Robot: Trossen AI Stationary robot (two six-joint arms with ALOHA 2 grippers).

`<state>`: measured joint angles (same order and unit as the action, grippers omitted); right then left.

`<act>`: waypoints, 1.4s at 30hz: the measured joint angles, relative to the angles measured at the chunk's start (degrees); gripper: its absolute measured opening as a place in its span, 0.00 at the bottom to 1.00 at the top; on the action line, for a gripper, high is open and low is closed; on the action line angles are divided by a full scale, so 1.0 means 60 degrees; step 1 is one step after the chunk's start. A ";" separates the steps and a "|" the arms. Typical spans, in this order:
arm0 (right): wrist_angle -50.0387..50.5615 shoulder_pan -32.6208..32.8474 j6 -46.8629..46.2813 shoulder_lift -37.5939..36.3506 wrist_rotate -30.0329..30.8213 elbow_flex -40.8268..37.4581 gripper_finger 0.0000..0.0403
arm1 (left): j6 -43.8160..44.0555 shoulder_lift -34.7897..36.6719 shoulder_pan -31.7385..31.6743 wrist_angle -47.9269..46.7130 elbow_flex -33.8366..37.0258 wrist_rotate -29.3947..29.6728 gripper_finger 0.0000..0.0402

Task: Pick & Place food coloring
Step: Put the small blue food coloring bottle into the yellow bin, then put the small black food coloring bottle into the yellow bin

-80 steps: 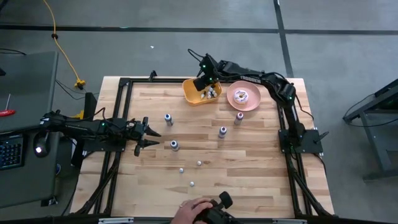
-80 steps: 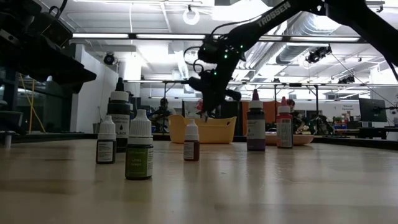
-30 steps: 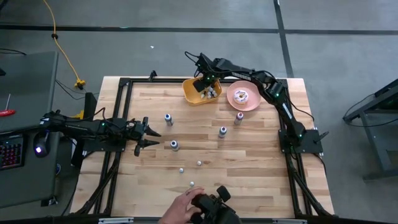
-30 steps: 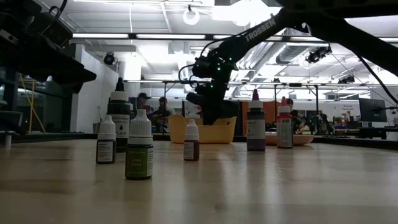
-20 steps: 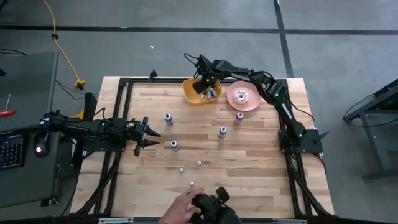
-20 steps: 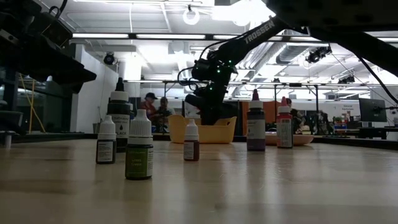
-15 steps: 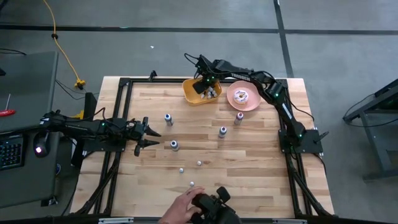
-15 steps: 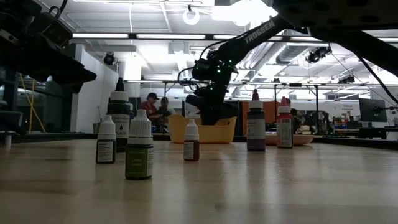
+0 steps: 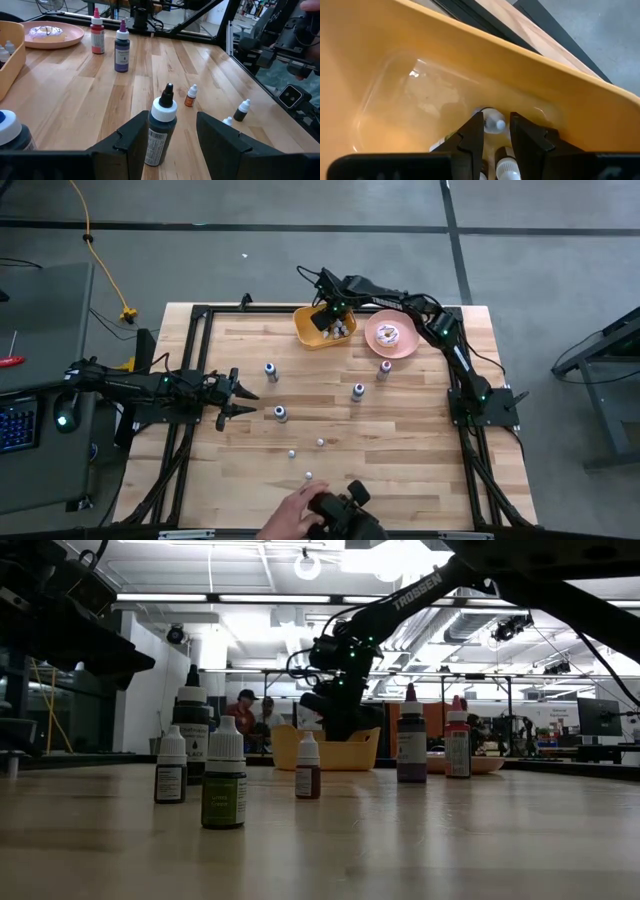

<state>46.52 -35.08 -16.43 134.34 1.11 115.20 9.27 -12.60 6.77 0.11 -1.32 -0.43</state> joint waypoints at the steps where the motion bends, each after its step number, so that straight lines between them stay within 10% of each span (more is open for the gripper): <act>1: -0.0003 0.0020 0.0000 -0.0002 -0.0001 0.0000 0.21 | 0.0002 -0.0003 -0.0002 0.0002 -0.0003 0.0000 0.41; 34: 0.0485 0.0161 0.0636 -0.0002 -0.0315 0.0295 0.21 | 0.0001 0.0000 0.0000 0.0002 -0.0002 0.0000 0.41; 42: 0.0690 0.0168 0.1084 -0.0344 0.0109 0.0299 0.36 | 0.0001 0.0000 -0.0001 0.0002 0.0000 0.0000 0.41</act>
<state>50.65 -34.07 -9.92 132.27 1.77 116.99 9.27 -12.60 6.77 0.12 -1.32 -0.43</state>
